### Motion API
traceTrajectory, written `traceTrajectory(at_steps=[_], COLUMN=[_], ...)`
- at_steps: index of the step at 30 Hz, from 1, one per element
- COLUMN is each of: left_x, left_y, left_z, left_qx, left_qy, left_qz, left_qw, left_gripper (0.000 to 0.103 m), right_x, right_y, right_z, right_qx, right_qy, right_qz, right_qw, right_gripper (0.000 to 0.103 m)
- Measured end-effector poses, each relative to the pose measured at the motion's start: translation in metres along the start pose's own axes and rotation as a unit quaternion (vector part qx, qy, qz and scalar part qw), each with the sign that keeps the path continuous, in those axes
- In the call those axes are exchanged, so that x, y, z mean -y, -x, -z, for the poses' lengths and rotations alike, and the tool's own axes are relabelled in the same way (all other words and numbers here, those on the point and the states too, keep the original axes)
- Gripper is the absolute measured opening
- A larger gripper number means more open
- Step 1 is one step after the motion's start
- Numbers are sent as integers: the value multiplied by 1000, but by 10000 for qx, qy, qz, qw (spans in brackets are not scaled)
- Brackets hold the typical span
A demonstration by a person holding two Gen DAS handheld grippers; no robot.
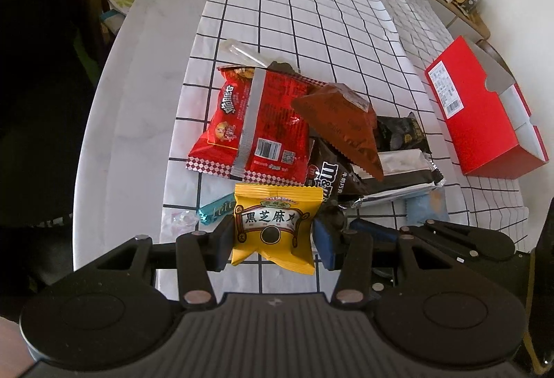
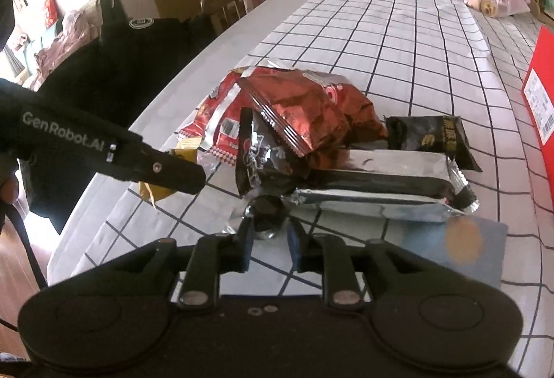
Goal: Organize snacks
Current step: 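Grasp the yellow sesame cake packet with the left gripper while the right gripper grasps a round dark snack, then carry the yellow packet with the left gripper while the right gripper carries the dark snack into the red box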
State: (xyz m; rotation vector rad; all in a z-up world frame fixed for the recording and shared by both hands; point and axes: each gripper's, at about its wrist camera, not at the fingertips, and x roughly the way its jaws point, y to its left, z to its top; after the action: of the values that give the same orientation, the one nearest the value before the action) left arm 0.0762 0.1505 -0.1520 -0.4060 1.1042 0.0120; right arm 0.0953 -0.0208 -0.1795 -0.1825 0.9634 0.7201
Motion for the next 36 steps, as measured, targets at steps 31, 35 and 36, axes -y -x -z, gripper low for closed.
traceTrajectory(at_steps=[31, 35, 36], left_x=[-1, 17, 22], left_y=[5, 7, 8], left_z=[-1, -2, -3], left_qx=[73, 92, 106], left_qy=[25, -161, -215], left_qz=[-123, -179, -165], left_qw=[9999, 9997, 9996], left_gripper=[47, 47, 47], right_x=[8, 19, 23], right_y=[21, 43, 49], right_z=[4, 4, 4], right_qx=[296, 367, 402], right_qy=[-195, -270, -320], right_qz=[128, 228, 251], right_qw=[9993, 9987, 9984], right_gripper=[27, 27, 27])
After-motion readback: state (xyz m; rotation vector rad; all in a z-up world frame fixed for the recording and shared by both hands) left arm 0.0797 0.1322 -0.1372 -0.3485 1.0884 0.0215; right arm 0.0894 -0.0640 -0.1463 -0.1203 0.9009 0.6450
